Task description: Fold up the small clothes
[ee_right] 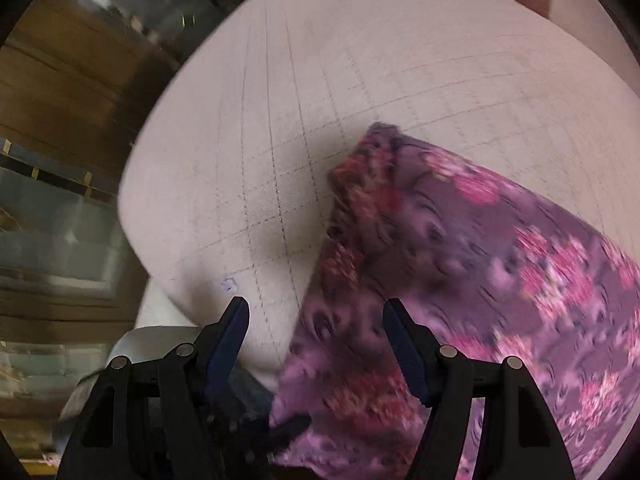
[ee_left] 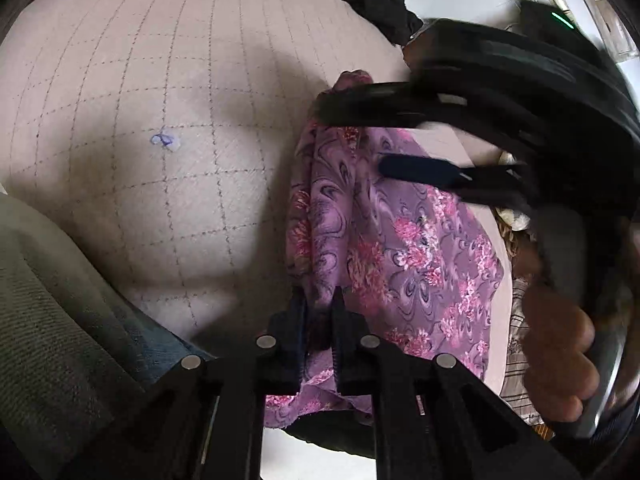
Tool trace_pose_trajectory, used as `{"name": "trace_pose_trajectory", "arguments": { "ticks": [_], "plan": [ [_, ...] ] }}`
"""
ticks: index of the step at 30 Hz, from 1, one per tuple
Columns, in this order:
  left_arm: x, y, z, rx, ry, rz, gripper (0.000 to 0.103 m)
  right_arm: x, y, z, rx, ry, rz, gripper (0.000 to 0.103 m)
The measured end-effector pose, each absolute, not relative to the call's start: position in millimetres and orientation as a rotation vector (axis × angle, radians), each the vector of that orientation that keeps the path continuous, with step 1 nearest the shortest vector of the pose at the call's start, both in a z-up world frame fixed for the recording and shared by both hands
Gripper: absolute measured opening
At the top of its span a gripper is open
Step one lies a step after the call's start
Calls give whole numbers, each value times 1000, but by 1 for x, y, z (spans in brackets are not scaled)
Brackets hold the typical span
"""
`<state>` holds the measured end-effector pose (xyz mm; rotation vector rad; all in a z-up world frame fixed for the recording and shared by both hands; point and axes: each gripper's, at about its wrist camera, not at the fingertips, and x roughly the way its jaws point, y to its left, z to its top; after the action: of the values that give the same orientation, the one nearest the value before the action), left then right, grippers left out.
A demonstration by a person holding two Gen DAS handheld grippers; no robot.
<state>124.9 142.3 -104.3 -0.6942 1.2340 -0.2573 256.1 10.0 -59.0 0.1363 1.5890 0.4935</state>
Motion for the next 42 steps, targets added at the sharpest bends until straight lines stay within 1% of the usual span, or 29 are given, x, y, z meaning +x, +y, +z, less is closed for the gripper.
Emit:
{"name": "trace_pose_trajectory", "arguments": {
  "ticks": [1,2,3,7,9,10,11,14,19,23,26,29,31,34,39,42],
  "plan": [
    [125,142,-103,-690,1230,-255,10,259,18,-64,86,1603,484,65],
    [124,141,-104,-688,1230,-252,10,262,25,-69,40,1616,464,54],
    [124,142,-104,-689,1232,-251,10,264,31,-76,17,1635,453,50],
    [131,138,-102,-665,1232,-245,10,261,56,-98,-113,1686,456,49],
    [132,132,-100,-645,1219,-241,10,259,65,-102,-182,1667,447,45],
    [134,127,-97,-630,1209,-239,10,257,69,-104,-225,1657,442,38],
    [132,125,-93,-613,1195,-237,10,254,73,-104,-278,1640,425,27],
    [129,118,-85,-568,1159,-237,10,247,76,-102,-337,1601,413,16],
    [116,106,-62,-506,1104,-271,10,242,41,-65,-154,1518,439,14],
    [96,91,-23,-438,1038,-382,10,224,-10,-12,30,1396,485,14],
    [79,61,15,-344,995,-463,10,200,-60,21,207,1314,509,14],
    [61,13,50,-193,939,-524,10,173,-126,50,420,1191,520,14],
    [56,-27,65,-122,931,-587,10,156,-160,55,521,1133,514,14],
    [56,-73,65,-93,973,-667,10,134,-223,61,629,1064,482,14],
    [63,-142,50,-38,1015,-752,10,108,-317,40,785,1007,420,14],
    [72,-181,32,-7,1043,-786,10,102,-358,13,867,989,408,15]
  ]
}}
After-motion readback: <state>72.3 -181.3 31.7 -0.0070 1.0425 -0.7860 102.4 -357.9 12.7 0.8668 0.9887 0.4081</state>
